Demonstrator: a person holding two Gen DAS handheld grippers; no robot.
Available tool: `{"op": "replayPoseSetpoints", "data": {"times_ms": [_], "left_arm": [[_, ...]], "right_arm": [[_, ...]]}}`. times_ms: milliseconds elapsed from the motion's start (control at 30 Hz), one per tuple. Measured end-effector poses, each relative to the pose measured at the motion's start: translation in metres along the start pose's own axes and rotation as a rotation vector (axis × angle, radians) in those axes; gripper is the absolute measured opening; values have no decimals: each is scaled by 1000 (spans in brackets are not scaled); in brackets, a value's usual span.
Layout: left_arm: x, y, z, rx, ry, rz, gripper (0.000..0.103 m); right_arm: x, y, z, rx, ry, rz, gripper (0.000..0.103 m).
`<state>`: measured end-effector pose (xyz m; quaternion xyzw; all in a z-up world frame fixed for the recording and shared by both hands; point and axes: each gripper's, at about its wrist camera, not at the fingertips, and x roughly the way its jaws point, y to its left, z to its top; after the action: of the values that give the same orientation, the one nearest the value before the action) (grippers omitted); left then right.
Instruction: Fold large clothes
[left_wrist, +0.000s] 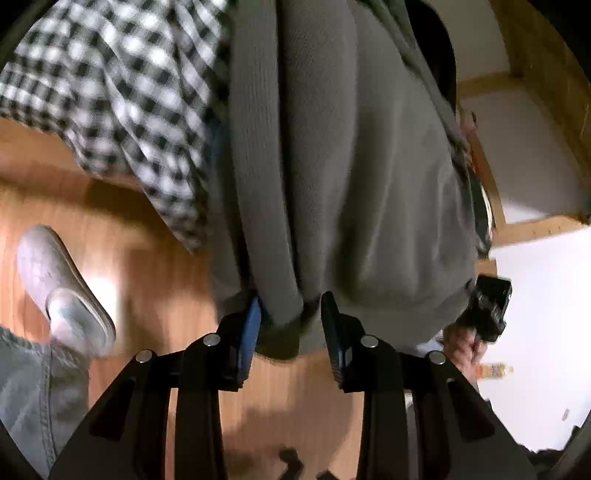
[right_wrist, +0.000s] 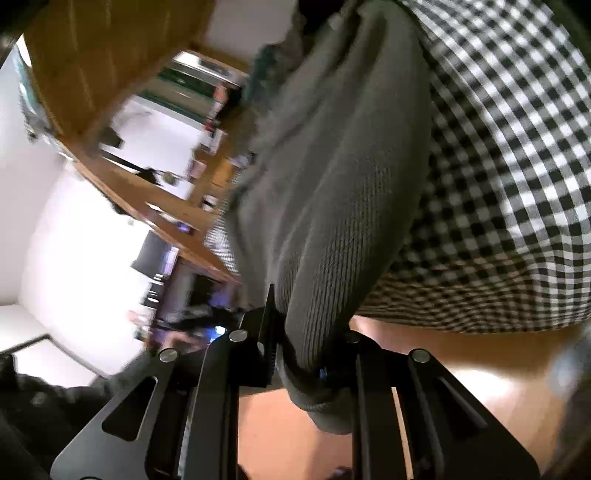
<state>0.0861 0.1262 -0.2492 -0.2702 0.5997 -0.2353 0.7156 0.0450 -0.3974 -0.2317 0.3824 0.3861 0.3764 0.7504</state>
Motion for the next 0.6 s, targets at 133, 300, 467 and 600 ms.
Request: {"op": "replayPoseSetpoints", "data": {"times_ms": [133,300,467,600], "left_arm": [[21,9,6,33,-37,54,79],[41,23,30,-24,-86,139,79],[34,27,25,-4,-49,59,31],[9,9,12,27,-16,-43,23]], "right_arm": [[4,3,-3,11,-1,34,17],[26,10,-10,17,12,24,17],[26,16,-6,16,3,43,17],[19,17,-4,26,-24,84,17]]}}
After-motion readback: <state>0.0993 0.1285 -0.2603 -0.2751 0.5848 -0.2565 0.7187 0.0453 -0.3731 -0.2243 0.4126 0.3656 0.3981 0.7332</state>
